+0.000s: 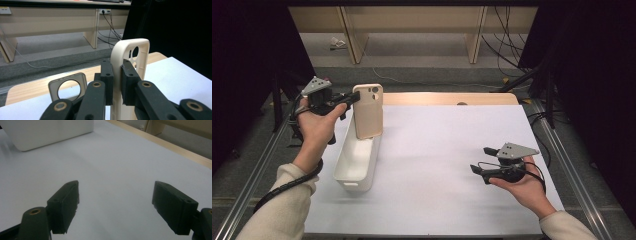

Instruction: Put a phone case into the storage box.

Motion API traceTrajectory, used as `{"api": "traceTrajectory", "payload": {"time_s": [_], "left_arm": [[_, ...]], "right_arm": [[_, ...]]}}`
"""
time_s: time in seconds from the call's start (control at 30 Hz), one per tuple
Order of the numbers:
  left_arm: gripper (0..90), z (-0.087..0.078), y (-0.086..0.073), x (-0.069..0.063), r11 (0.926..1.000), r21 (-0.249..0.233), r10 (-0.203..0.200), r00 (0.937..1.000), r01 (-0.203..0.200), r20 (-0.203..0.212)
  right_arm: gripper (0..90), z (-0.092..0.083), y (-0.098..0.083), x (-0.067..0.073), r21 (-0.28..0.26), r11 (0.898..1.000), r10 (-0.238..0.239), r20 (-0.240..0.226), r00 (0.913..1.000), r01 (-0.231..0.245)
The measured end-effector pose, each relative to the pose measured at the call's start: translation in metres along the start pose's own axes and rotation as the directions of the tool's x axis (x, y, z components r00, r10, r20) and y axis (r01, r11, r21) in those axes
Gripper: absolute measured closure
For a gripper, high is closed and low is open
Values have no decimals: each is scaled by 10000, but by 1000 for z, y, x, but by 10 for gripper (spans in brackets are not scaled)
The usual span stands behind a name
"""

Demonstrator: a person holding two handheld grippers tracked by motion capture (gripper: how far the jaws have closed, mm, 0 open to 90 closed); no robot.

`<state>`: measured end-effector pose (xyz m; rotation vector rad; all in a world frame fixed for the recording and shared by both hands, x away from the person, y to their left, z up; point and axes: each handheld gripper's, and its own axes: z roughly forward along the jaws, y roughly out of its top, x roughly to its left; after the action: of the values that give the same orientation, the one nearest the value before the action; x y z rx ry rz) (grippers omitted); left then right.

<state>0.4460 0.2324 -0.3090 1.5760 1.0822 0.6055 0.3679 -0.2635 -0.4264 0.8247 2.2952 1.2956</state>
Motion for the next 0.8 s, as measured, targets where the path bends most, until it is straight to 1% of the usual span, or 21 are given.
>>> {"api": "traceTrajectory", "payload": {"time_s": [0.2,0.27,0.53,0.73,0.8], "left_arm": [[817,1,1,5,10000,5,42,10000,-42,-88],[817,2,1,7,10000,3,94,9998,-94,-176],[817,5,3,13,10000,54,77,9995,-75,-321],[817,8,4,17,9998,132,138,9992,-133,-385],[817,10,4,19,9999,140,91,9991,-85,-412]], "right_arm": [[227,0,0,0,-4,10000,3,8,10000,-3],[227,0,0,0,-7,10000,14,4,10000,-14],[227,0,0,0,8,10000,12,3,10000,-12],[228,0,0,0,-10,10000,26,15,10000,-26],[227,0,0,0,4,10000,38,3,10000,-38]]}}
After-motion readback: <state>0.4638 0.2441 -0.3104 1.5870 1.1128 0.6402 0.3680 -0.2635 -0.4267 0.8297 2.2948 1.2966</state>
